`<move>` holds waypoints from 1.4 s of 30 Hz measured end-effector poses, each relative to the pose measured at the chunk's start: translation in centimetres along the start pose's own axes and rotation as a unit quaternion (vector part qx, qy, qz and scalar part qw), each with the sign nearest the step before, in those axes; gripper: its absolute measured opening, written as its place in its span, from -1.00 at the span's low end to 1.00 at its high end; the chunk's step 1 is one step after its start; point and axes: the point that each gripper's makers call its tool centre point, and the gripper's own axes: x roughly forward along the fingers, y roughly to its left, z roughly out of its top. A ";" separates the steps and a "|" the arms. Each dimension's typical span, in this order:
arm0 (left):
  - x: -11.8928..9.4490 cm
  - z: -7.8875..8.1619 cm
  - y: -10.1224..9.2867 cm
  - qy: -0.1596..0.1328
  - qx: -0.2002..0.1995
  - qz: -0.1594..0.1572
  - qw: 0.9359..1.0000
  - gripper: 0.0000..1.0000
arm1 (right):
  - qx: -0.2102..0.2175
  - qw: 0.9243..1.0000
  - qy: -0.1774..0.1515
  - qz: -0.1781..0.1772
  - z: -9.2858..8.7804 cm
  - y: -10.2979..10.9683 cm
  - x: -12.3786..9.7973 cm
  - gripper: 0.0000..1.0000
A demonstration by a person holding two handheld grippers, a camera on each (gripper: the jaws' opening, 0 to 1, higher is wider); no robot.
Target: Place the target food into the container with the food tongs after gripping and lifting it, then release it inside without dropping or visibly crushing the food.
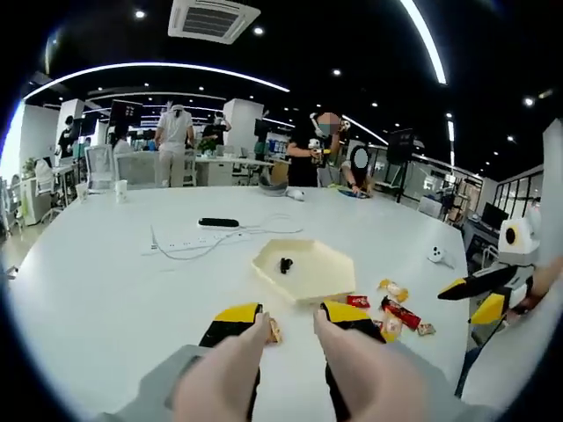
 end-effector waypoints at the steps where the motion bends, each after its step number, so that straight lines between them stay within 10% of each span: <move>1: -0.1 -0.3 0.0 0.001 -0.001 0.000 1.000 -0.50 | 0.000 1.000 0.002 -0.001 -0.1 -0.1 -0.1 0.06; 26: -1.7 -2.5 -3.0 -0.017 -0.022 0.016 0.999 -0.46 | -0.030 0.998 0.049 0.032 -1.7 0.4 1.7 0.05; 42: 1.1 -2.4 -7.2 -0.025 -0.029 -0.063 0.997 -0.45 | 0.013 0.999 0.025 -0.026 -1.9 -3.1 -0.7 0.02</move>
